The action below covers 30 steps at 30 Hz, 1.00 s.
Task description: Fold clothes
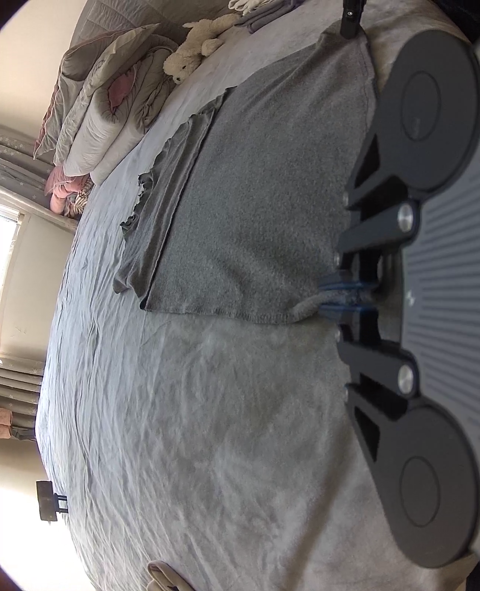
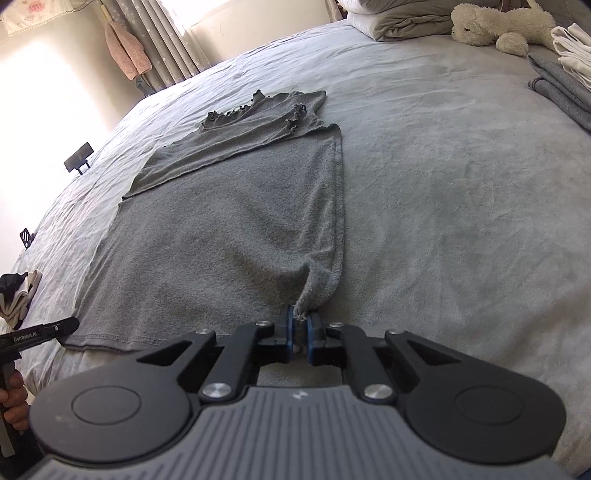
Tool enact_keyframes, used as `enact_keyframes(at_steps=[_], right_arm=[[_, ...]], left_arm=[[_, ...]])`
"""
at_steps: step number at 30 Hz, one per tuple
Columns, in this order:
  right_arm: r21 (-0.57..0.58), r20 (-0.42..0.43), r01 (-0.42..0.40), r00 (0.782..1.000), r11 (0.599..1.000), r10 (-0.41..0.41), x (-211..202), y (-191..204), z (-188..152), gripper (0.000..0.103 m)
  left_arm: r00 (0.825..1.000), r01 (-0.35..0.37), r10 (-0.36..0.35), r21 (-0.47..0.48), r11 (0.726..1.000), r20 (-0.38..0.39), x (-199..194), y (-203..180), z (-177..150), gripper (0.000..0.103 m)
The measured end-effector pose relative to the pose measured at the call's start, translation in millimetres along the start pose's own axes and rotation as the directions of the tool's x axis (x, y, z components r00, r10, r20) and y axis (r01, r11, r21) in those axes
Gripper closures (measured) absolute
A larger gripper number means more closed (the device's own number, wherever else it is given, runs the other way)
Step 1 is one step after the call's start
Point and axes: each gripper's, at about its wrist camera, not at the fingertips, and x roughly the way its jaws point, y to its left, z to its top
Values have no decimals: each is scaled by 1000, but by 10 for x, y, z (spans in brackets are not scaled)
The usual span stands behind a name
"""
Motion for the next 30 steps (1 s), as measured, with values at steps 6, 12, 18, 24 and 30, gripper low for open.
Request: enact_keyframes(at_steps=[6, 12, 18, 24, 30], right_arm=[[100, 157, -116, 983, 988, 99, -233, -100, 188, 94], [139, 202, -147, 972, 979, 118, -168, -114, 503, 94], [102, 149, -90, 986, 991, 74, 181, -31, 1060, 94], [86, 47, -19, 999, 996, 15, 840, -95, 1473, 94], [116, 11, 41, 999, 992, -42, 1082, -304, 1449, 86]], left_arm=[[997, 72, -70, -66, 995, 34, -147, 32, 208, 98], [995, 61, -57, -44, 997, 84, -161, -65, 566, 98], [998, 18, -17, -14, 1000, 60, 175, -245, 1040, 97], [998, 46, -45, -31, 998, 35, 649, -270, 1450, 94], [998, -12, 15, -47, 999, 53, 748, 8, 1451, 63]])
